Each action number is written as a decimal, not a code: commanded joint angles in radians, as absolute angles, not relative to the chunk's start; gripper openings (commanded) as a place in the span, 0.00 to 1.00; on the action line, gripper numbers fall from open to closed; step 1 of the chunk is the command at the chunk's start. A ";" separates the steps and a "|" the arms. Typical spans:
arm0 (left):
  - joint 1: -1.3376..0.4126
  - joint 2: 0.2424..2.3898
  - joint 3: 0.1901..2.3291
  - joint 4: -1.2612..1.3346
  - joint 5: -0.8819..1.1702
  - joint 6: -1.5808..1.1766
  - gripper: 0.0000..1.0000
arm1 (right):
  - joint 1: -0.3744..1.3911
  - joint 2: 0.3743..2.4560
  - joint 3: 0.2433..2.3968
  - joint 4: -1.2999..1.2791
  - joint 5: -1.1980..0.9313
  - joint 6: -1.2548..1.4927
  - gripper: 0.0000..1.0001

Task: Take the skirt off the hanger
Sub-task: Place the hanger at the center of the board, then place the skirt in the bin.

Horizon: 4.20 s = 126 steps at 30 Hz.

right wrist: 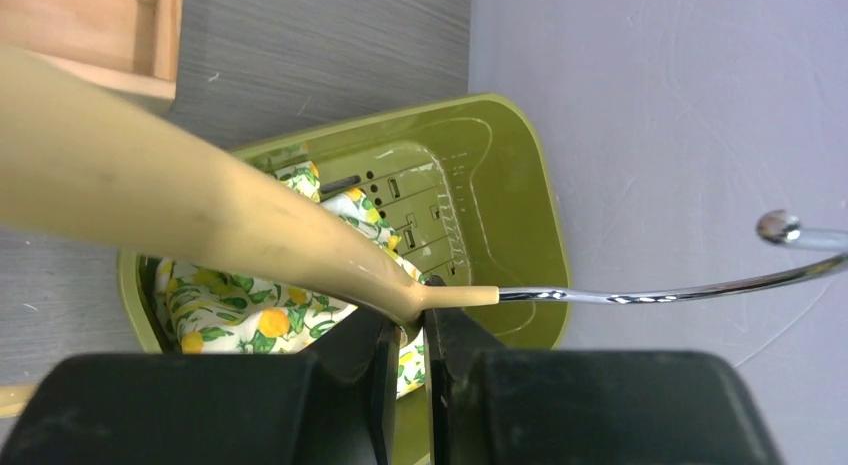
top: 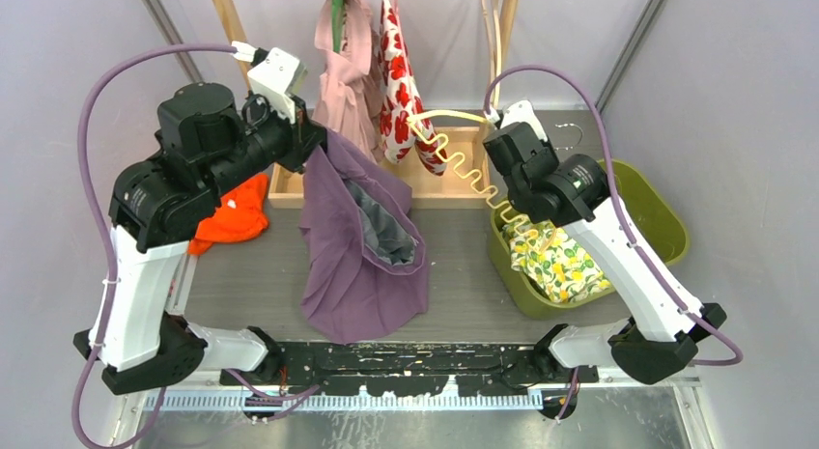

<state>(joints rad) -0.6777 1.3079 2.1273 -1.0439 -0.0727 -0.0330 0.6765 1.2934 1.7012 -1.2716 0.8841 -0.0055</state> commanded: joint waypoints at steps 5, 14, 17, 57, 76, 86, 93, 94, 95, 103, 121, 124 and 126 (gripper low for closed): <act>-0.673 1.217 2.135 -0.949 -0.108 -0.035 0.00 | 0.676 1.245 1.624 -1.203 0.873 -0.016 0.01; -0.673 1.236 2.148 -0.957 -0.095 -0.056 0.00 | 0.676 1.220 1.523 -1.265 0.851 0.031 0.01; -0.673 1.255 2.163 -0.966 -0.082 -0.063 0.00 | 0.676 1.193 1.493 -1.265 0.767 0.038 0.06; -0.672 1.391 2.367 -0.978 0.050 -0.092 0.00 | 0.636 1.153 1.804 -1.231 0.407 0.055 0.34; -0.688 1.443 2.260 -0.806 0.241 -0.243 0.00 | 0.655 1.224 1.790 -0.867 -0.277 -0.011 0.43; -0.702 1.484 2.276 -0.810 0.251 -0.240 0.00 | 0.738 1.290 1.777 -0.748 -0.305 -0.009 0.47; -0.714 1.499 2.263 -0.796 0.252 -0.233 0.00 | 0.810 1.328 1.819 -0.740 -0.282 -0.021 0.48; -0.715 1.501 2.261 -0.795 0.253 -0.231 0.00 | 0.817 1.331 1.822 -0.739 -0.278 -0.023 0.48; -0.719 1.503 2.261 -0.793 0.252 -0.229 0.00 | 0.823 1.336 1.824 -0.738 -0.273 -0.024 0.48; -0.727 1.496 2.232 -0.800 0.223 -0.201 0.00 | 0.852 1.334 1.856 -0.747 -0.264 -0.036 0.52; -0.754 1.488 2.256 -0.821 0.204 -0.187 0.00 | 0.865 1.394 1.850 -0.728 -0.101 -0.042 0.51; -0.754 1.483 2.254 -0.821 0.204 -0.187 0.00 | 0.863 1.421 1.859 -0.723 -0.138 -0.035 0.51; -0.754 1.481 2.252 -0.821 0.204 -0.185 0.00 | 0.865 1.434 1.861 -0.712 -0.154 -0.021 0.50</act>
<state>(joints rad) -0.7471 1.5208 2.2112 -0.9325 0.2028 -0.1978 0.8581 1.4155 1.8332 -0.7780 -0.1253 -0.0319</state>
